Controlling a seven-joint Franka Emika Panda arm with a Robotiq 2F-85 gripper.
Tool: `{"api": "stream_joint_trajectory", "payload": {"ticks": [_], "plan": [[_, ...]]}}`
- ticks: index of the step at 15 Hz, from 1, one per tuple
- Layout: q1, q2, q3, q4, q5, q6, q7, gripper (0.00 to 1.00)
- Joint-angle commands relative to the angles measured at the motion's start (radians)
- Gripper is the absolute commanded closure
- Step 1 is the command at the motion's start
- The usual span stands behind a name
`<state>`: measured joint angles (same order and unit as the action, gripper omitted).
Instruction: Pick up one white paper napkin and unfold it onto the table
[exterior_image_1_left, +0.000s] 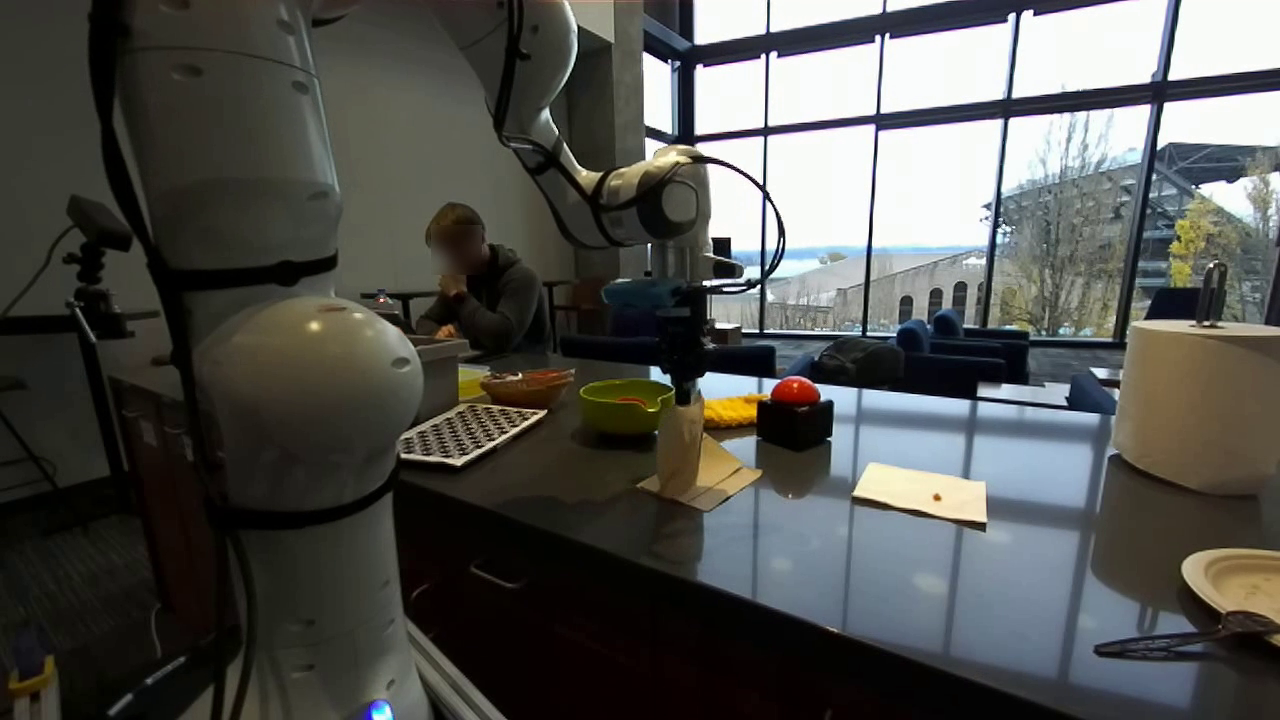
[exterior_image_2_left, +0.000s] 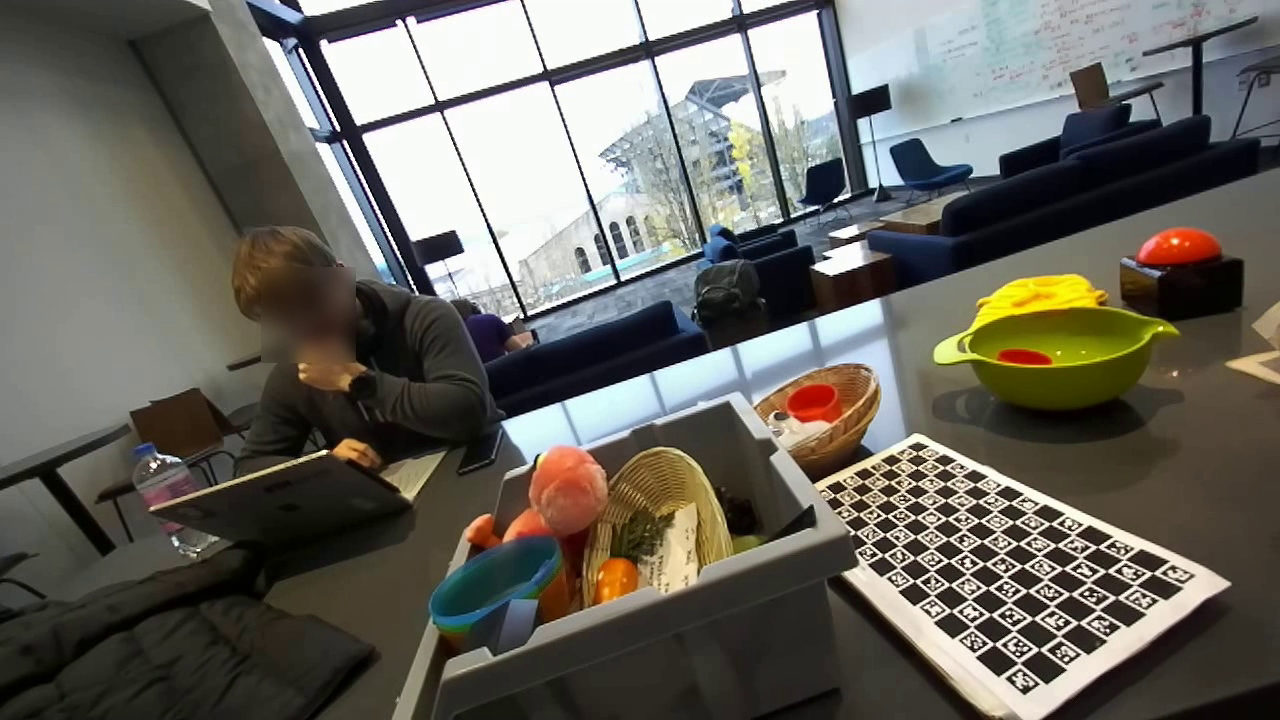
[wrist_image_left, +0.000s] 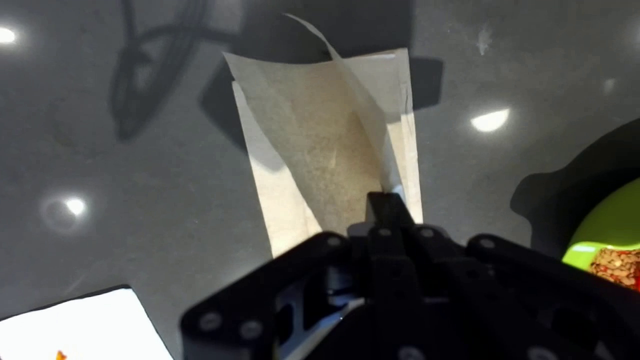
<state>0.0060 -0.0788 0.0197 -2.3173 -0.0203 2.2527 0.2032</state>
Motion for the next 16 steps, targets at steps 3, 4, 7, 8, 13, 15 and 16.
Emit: {"api": "stream_joint_trajectory", "payload": {"ticks": [3,4,7,8,13,15,16], "plan": [[0.031,-0.031,0.040,-0.015,-0.013,-0.056,0.049,1.00],[0.037,-0.028,0.046,-0.013,-0.012,-0.061,0.052,1.00],[0.050,-0.026,0.060,-0.014,-0.015,-0.070,0.061,1.00],[0.053,-0.029,0.064,-0.015,-0.016,-0.073,0.067,1.00],[0.052,-0.048,0.065,-0.020,-0.018,-0.068,0.085,1.00],[0.051,-0.056,0.067,-0.026,-0.017,-0.061,0.098,1.00],[0.053,-0.062,0.068,-0.031,-0.014,-0.061,0.101,1.00]]}}
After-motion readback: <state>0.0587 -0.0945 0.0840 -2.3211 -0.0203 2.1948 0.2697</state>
